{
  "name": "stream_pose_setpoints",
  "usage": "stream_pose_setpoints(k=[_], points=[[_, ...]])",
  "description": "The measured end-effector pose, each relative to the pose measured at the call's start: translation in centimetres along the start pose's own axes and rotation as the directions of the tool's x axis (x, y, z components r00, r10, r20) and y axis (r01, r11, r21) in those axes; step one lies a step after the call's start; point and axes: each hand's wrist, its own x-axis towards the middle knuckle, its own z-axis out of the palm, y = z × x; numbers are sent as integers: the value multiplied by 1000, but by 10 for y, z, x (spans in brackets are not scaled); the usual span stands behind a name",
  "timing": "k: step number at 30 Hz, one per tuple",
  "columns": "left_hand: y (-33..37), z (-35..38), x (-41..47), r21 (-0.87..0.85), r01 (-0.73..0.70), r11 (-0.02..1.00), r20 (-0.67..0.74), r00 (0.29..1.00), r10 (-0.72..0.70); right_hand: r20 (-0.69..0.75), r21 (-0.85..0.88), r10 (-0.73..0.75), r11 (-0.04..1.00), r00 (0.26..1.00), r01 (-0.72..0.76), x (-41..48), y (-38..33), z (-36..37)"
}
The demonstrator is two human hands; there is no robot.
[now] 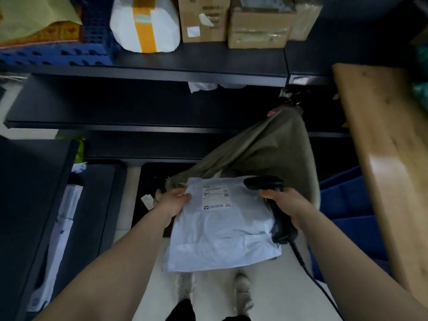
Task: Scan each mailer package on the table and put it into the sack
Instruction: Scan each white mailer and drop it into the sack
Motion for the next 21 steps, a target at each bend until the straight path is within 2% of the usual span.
stream_pose_setpoints(k=[3,5,7,16,21], points=[[1,-5,23,-164,-37,986,62,997,48,-40,32,43,999,998,-41,19,3,18],[7,-3,32,-340,-7,940,134,989,55,-63,28,56,998,996,-55,31,5,25],[11,2,43,-438,36,898,209,976,63,-86,11,48,999,995,-47,41,6,27],[25,35,93,-486,50,873,267,959,94,-185,-27,9,1000,983,-14,65,14,16],[28,45,100,-576,28,817,208,971,114,-192,7,25,1000,981,-24,72,18,15]])
